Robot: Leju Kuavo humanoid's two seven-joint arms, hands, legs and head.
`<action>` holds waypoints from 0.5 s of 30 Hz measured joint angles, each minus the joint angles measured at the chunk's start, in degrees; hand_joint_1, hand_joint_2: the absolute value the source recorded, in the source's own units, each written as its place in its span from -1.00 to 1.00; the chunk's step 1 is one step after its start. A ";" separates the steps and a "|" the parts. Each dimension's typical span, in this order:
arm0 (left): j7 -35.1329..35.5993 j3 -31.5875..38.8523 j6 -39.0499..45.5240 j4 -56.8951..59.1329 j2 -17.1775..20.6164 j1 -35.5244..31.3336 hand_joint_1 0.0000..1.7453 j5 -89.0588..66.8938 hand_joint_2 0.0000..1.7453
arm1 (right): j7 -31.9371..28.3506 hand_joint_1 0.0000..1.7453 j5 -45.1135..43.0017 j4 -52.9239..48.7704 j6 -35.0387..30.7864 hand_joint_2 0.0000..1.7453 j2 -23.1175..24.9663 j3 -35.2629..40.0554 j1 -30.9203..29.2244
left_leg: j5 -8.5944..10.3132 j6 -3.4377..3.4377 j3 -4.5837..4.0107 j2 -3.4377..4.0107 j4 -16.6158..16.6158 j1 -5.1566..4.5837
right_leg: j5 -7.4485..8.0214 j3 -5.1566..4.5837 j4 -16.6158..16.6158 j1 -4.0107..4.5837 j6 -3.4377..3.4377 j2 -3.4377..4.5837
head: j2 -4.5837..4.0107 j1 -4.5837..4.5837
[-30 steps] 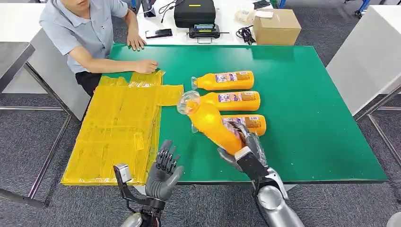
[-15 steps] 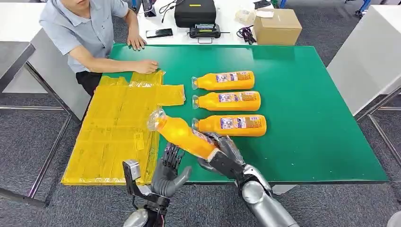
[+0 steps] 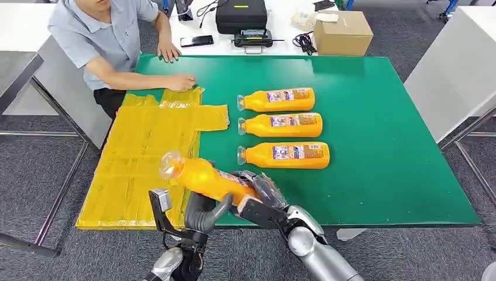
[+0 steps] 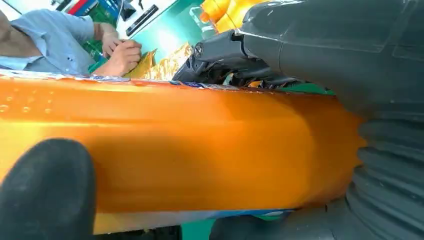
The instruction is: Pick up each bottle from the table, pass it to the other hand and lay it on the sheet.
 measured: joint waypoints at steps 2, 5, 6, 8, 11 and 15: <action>0.24 0.37 -0.68 -0.13 -0.09 0.01 -1.00 1.27 1.00 | 0.00 1.00 0.24 0.00 -0.33 1.00 0.00 0.53 -0.01 | 0.00 0.00 -0.01 -0.01 0.00 0.00 | 0.00 0.00 0.00 0.00 0.00 -0.01 | 0.00 0.00; 1.20 1.33 -2.56 -1.09 -0.20 0.35 -1.00 3.65 1.00 | 0.02 1.00 0.46 0.00 -0.50 1.00 0.15 1.07 -0.10 | 0.00 0.00 -0.01 0.00 0.00 0.00 | 0.00 0.00 0.00 0.00 0.00 0.00 | 0.00 0.00; 1.29 1.53 -3.12 -1.68 -0.20 0.56 -1.00 4.11 1.00 | 0.06 1.00 0.35 -0.02 -0.54 1.00 0.15 1.31 -0.22 | 0.00 0.00 0.00 0.00 0.00 0.00 | 0.00 0.00 0.00 0.00 0.00 0.00 | 0.00 -0.02; 1.29 1.68 -3.76 -2.69 -0.20 0.96 0.92 4.39 1.00 | 0.11 0.78 0.00 -0.02 -0.61 1.00 0.15 1.38 -0.34 | 0.00 0.00 0.00 -0.01 0.00 0.00 | 0.00 0.00 0.00 0.00 0.00 -0.01 | 0.00 0.00; 1.25 2.01 -4.43 -3.91 -0.17 1.63 1.00 4.31 1.00 | 0.20 -0.30 -0.44 -0.02 -0.61 1.00 0.17 1.42 -0.46 | 0.00 0.00 0.00 0.00 0.00 0.00 | 0.00 -0.01 0.00 0.00 0.00 0.00 | 0.00 -0.02; 0.04 2.49 -4.96 -4.77 -0.15 2.04 1.00 2.99 1.00 | 0.20 -1.00 -0.66 -0.02 -0.50 1.00 0.37 1.53 -0.72 | 0.00 0.00 0.00 -0.01 0.00 0.00 | 0.00 -0.01 0.00 0.00 0.00 -0.01 | 0.00 -0.02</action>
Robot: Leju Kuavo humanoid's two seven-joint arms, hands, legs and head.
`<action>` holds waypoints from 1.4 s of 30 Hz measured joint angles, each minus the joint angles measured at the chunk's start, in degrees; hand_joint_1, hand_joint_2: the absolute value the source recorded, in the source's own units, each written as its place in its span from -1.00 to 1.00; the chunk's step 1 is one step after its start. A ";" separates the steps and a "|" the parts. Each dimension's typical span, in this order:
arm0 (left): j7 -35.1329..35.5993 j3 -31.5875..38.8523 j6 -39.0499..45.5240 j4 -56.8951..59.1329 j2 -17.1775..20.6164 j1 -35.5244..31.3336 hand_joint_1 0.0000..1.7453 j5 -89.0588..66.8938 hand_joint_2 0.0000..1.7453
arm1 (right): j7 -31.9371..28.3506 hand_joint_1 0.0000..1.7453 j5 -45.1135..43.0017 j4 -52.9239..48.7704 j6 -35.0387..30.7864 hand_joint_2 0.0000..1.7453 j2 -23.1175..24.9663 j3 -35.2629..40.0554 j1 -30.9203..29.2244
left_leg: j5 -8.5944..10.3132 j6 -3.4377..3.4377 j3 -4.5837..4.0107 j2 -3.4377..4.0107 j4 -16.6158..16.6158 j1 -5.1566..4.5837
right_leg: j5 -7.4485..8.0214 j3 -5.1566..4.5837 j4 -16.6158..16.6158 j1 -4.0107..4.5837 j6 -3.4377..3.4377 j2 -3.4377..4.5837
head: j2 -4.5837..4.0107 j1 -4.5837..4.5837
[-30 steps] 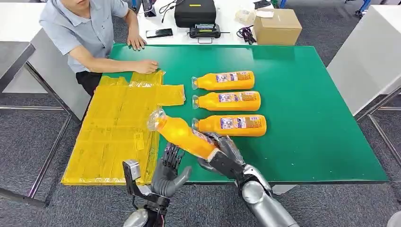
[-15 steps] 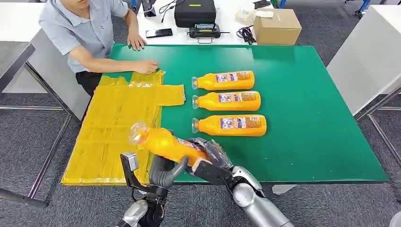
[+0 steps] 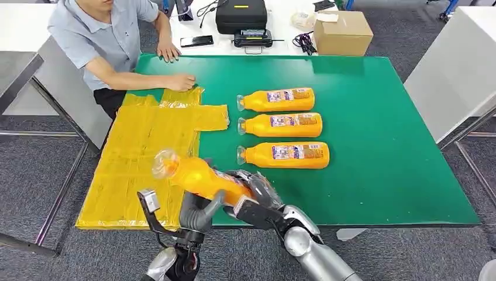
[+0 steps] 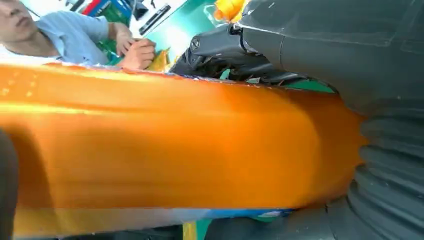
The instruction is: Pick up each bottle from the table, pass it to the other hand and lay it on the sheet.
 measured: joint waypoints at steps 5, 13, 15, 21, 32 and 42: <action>-1.42 0.35 0.48 -0.87 0.00 0.19 1.00 -1.11 1.00 | 0.59 -1.00 0.11 0.24 0.17 1.00 0.20 0.24 -0.27 | 0.00 0.00 0.00 0.00 0.00 0.00 | 0.00 0.00 0.00 0.00 0.00 0.00 | 0.00 0.00; -6.28 0.39 9.61 -1.90 -0.04 -0.03 1.00 -8.25 1.00 | 1.05 -1.00 0.28 1.22 0.00 1.00 0.28 0.37 -0.15 | 0.00 0.00 0.00 0.00 0.00 0.00 | 0.00 -0.01 0.00 0.00 0.00 0.00 | 0.00 0.02; -7.96 0.39 14.63 -1.90 -0.22 -0.39 1.00 -11.63 1.00 | 1.09 -1.00 0.28 1.51 -0.39 1.00 0.28 0.37 0.03 | 0.00 0.00 0.00 0.00 0.00 0.00 | 0.00 -0.01 0.00 0.00 0.00 0.00 | 0.00 0.00; -10.27 0.39 21.45 -1.90 -0.35 -0.98 1.00 -16.49 1.00 | 1.01 -1.00 0.87 2.08 -2.14 1.00 0.37 0.37 0.66 | 0.00 0.00 0.00 0.01 0.00 0.00 | 0.00 -0.02 0.00 0.00 0.00 0.00 | 0.00 0.02; -4.85 16.77 33.79 -2.67 -4.63 -1.45 1.00 -99.37 1.00 | 2.43 -1.00 14.45 2.38 -18.47 1.00 -0.85 -5.28 4.73 | -0.01 0.00 -0.01 0.02 0.00 -0.02 | 0.00 -0.01 -0.01 -0.02 0.00 0.01 | 0.00 0.02; 14.07 26.08 34.12 -2.73 -4.96 -2.74 1.00 -119.76 1.00 | 3.39 -1.00 21.42 0.24 -19.50 1.00 -2.08 -10.49 6.97 | 0.00 -0.01 -0.01 0.01 0.00 0.03 | 0.00 -0.07 0.00 0.03 0.00 0.01 | 0.00 0.00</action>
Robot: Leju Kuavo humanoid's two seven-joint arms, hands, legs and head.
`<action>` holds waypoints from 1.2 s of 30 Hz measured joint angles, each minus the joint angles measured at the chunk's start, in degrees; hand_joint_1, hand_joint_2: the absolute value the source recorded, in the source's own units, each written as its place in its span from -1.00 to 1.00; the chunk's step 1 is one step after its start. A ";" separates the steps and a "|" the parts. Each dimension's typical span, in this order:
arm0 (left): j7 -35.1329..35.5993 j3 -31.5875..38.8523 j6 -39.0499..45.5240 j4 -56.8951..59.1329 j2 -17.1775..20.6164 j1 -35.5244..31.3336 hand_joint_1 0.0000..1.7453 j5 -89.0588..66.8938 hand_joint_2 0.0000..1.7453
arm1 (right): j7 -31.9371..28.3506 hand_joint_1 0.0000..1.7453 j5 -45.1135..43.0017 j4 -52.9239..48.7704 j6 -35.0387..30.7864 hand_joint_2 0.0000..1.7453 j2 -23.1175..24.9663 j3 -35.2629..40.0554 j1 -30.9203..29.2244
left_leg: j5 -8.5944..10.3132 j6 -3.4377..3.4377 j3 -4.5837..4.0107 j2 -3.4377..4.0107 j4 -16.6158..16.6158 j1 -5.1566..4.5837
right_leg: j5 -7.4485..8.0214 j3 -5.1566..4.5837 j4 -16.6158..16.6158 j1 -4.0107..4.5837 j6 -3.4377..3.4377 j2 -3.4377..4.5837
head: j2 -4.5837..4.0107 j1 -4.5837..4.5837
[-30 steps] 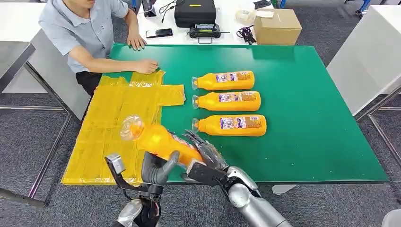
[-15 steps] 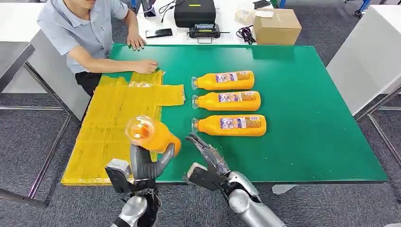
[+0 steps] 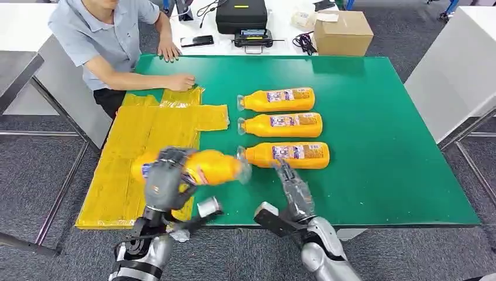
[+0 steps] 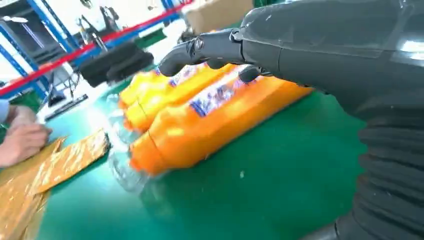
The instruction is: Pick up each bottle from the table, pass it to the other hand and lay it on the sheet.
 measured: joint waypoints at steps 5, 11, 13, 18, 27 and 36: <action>12.64 -4.11 -3.00 9.53 5.90 -6.18 1.00 -4.06 1.00 | -0.42 -1.00 0.72 -2.27 3.43 1.00 0.37 -2.69 0.85 | 0.04 -0.01 0.01 0.01 0.00 0.01 | 0.01 0.01 0.02 0.00 -0.01 0.01 | 0.00 0.02; 16.73 -9.11 -10.71 18.60 9.66 -12.20 1.00 1.19 1.00 | -2.01 -1.00 -0.81 -3.43 5.62 1.00 1.64 -4.79 1.50 | 0.05 -0.01 -0.02 0.01 0.00 -0.01 | 0.02 0.02 0.03 -0.02 0.01 0.01 | 0.00 0.04; 17.93 -9.49 -12.84 21.90 10.58 -14.44 1.00 2.63 1.00 | -2.25 -1.00 -0.97 -3.56 6.16 1.00 1.99 -5.07 1.50 | 0.04 -0.01 -0.02 0.01 0.00 -0.01 | 0.02 0.01 0.03 -0.02 0.01 0.01 | 0.00 0.02; 19.13 -10.29 -14.60 30.49 13.02 -19.55 1.00 2.67 1.00 | -2.56 -1.00 -1.45 -3.56 6.97 1.00 2.47 -5.64 1.50 | 0.05 -0.01 -0.02 0.00 0.00 0.01 | 0.02 0.01 0.04 -0.01 0.01 0.01 | 0.00 0.02; 18.34 -10.53 -19.22 36.28 13.94 -23.91 -1.00 4.46 1.00 | -2.99 -1.00 -2.12 -3.56 7.82 1.00 3.13 -6.10 1.49 | 0.05 -0.01 0.03 -0.01 0.00 0.00 | 0.02 0.08 0.04 -0.02 0.00 0.01 | 0.00 0.04; 18.06 -10.56 -24.40 38.53 14.16 -25.93 -1.00 5.36 1.00 | -2.99 -1.00 -2.15 -3.56 8.37 1.00 3.41 -6.16 1.49 | 0.05 -0.02 0.18 -0.01 0.00 0.00 | 0.02 0.22 0.04 -0.01 0.00 0.00 | 0.00 0.02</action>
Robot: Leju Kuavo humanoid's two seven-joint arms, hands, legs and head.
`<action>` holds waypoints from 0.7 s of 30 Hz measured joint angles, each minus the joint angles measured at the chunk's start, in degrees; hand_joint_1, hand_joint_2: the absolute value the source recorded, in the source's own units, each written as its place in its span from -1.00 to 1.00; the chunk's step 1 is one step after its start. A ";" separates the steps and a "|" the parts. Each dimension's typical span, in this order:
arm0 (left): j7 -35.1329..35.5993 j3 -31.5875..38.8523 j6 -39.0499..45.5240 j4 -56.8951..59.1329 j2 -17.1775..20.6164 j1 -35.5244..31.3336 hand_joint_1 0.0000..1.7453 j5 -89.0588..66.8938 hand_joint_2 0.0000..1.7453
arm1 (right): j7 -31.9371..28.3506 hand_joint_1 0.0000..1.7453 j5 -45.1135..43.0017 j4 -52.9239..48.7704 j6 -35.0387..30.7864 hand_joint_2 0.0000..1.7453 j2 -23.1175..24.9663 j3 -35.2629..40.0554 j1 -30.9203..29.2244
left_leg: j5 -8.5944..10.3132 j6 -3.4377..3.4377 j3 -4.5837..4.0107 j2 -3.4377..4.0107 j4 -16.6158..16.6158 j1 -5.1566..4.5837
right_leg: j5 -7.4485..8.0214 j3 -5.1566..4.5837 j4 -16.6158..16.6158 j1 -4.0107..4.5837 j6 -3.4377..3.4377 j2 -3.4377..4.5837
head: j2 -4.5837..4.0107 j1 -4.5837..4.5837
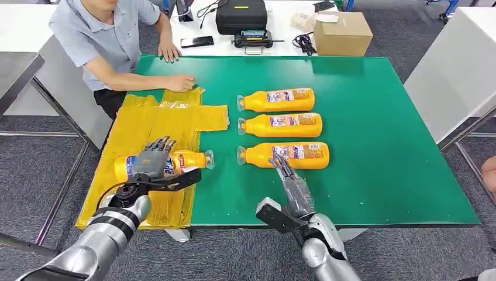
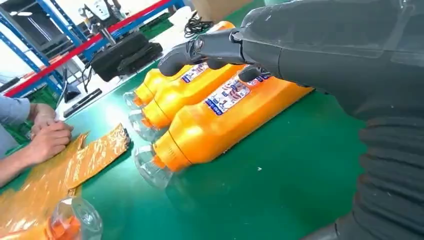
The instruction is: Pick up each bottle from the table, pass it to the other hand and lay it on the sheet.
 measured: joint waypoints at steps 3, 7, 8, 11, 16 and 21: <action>-0.88 0.00 -2.34 0.50 0.09 -0.75 -1.00 1.03 1.00 | -0.15 -1.00 0.00 0.00 0.00 1.00 0.00 -0.24 0.00 | 0.00 0.00 0.05 0.01 0.00 0.00 | 0.00 0.05 0.00 0.00 0.00 0.01 | 0.00 0.00; -2.20 -0.15 -4.10 0.91 0.11 -1.28 -1.00 2.21 1.00 | -0.44 -1.00 0.00 0.00 0.02 1.00 0.00 -0.44 0.00 | 0.00 0.00 0.13 0.01 0.00 0.00 | 0.00 0.14 0.00 0.00 0.00 0.00 | 0.00 0.00; -2.58 -0.33 -4.48 1.00 0.11 -1.44 -1.00 2.66 1.00 | -0.59 -1.00 0.06 0.00 0.04 1.00 0.00 -0.46 0.00 | 0.00 0.00 0.14 0.00 0.00 -0.01 | 0.00 0.16 0.00 0.00 0.00 0.00 | 0.00 0.00; -3.39 -0.90 -4.35 1.11 0.17 -1.62 -1.00 3.73 1.00 | -0.53 -1.00 1.61 0.00 -0.43 1.00 -0.06 -0.52 -0.03 | 0.00 0.00 0.17 0.00 0.00 -0.01 | 0.00 0.18 0.00 0.00 0.00 0.00 | 0.00 0.00; -4.22 -1.12 -1.20 1.11 0.13 -1.19 -1.00 5.11 1.00 | 0.07 -1.00 3.61 0.00 -1.18 1.00 -0.42 -0.61 -0.39 | 0.00 0.00 0.17 0.00 0.00 0.00 | 0.00 0.17 0.00 0.00 0.00 0.00 | 0.00 0.00; -4.37 -1.36 0.07 1.03 0.13 -0.94 -1.00 5.14 1.00 | 0.13 -1.00 3.78 0.00 -1.25 1.00 -0.66 -0.63 -0.59 | 0.00 0.00 0.16 0.00 0.00 -0.01 | 0.00 0.17 0.00 -0.01 0.00 0.00 | 0.00 0.00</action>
